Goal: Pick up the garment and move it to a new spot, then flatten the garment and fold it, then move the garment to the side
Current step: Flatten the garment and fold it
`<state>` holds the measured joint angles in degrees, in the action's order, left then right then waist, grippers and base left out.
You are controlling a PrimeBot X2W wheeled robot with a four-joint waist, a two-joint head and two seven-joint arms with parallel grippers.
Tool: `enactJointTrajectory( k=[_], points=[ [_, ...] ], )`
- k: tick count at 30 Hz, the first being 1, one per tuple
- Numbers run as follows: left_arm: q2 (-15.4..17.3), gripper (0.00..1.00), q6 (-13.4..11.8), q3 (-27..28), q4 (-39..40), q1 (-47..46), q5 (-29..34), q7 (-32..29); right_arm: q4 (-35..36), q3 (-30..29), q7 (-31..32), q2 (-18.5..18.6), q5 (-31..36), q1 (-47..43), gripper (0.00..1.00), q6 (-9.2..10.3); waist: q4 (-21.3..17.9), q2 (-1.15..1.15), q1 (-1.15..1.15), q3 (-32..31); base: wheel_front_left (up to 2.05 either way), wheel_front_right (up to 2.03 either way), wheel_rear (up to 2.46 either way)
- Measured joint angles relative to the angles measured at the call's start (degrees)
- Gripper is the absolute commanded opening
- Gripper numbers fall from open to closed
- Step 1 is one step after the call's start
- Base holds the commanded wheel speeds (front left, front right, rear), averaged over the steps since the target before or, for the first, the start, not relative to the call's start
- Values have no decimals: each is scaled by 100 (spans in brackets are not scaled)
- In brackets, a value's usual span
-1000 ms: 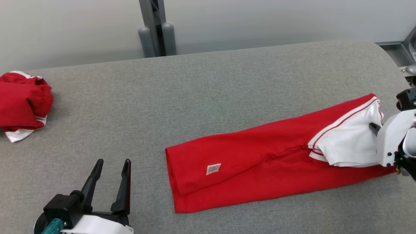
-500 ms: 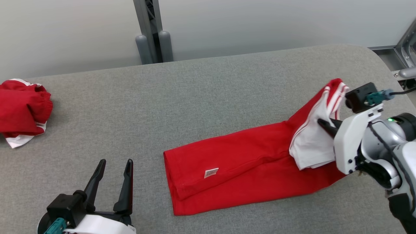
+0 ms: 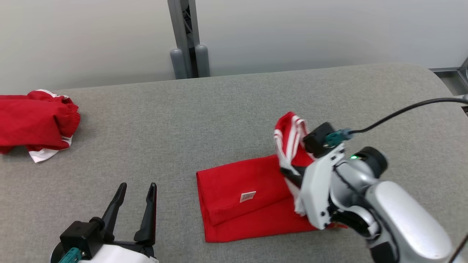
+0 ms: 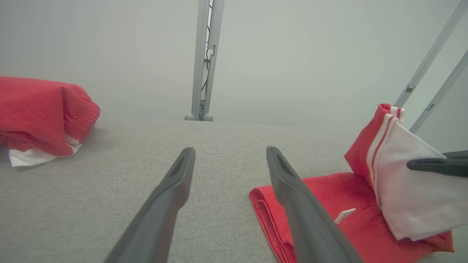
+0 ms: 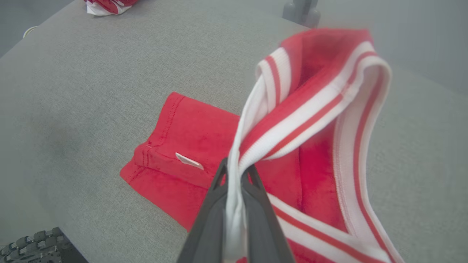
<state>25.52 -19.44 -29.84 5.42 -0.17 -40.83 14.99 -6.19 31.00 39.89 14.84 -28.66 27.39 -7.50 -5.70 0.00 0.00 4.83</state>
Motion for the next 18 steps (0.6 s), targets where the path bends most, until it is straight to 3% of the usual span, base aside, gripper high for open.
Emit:
enactJointTrajectory(
  k=[9, 18],
  points=[
    [-131, 100, 94, -145, -101, -25, 59, 1, -1377, 386, -353, -1026, 21, 286, 0, 1, 242, 0, 0, -89, 0, 0, 0],
    [-289, 100, 182, -314, -247, -138, 88, -11, -2520, 855, -776, -1193, -282, 528, 0, 1, 567, 0, 0, -178, 0, 0, 0]
  ],
)
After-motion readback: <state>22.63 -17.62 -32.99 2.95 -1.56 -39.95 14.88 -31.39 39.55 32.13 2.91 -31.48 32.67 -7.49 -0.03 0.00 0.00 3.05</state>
